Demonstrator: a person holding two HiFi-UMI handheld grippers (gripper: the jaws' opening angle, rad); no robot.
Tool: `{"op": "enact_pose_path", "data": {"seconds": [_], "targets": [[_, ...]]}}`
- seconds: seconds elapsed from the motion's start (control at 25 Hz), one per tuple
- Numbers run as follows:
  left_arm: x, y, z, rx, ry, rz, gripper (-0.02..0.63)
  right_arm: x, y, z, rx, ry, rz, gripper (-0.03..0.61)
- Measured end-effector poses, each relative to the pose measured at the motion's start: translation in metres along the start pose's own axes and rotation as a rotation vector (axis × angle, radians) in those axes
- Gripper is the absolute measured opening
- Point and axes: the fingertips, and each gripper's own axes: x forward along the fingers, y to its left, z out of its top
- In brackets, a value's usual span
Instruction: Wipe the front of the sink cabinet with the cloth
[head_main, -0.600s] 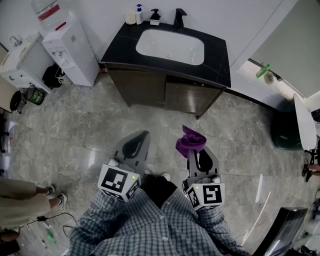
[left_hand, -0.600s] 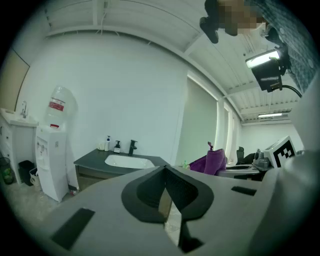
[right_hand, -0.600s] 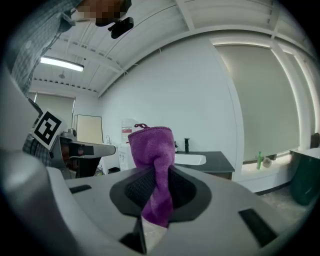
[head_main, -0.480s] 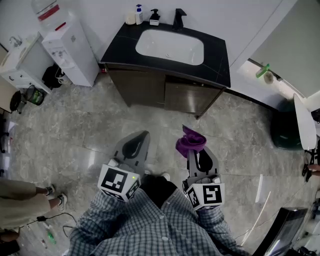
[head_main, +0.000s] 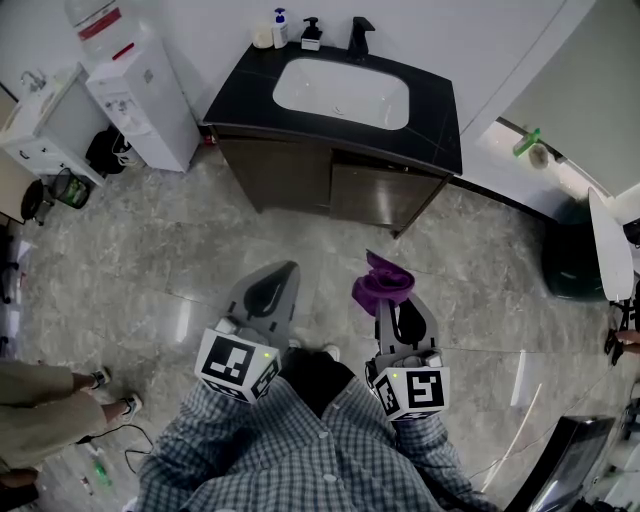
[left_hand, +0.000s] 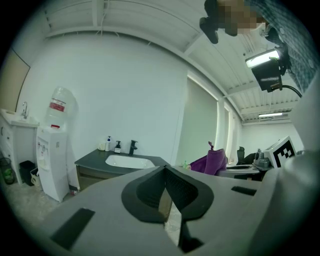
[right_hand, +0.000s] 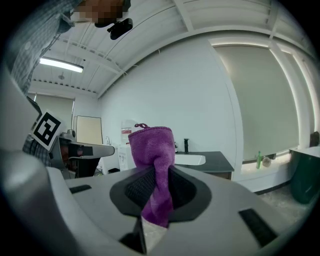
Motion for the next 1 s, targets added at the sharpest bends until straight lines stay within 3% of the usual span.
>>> {"op": "enact_pose_path", "data": {"seconds": [0.76,1.0], "targets": [[0.021,-0.036,-0.010,0.018,0.001,0.058,0.011,-0.014,-0.044,-0.006,0.027,-0.012,0.031,0.074],[0.036,-0.042,-0.017,0.034,0.029,0.034,0.011,-0.010,-0.063,-0.016,0.068,0.011,0.002,0.074]]}}
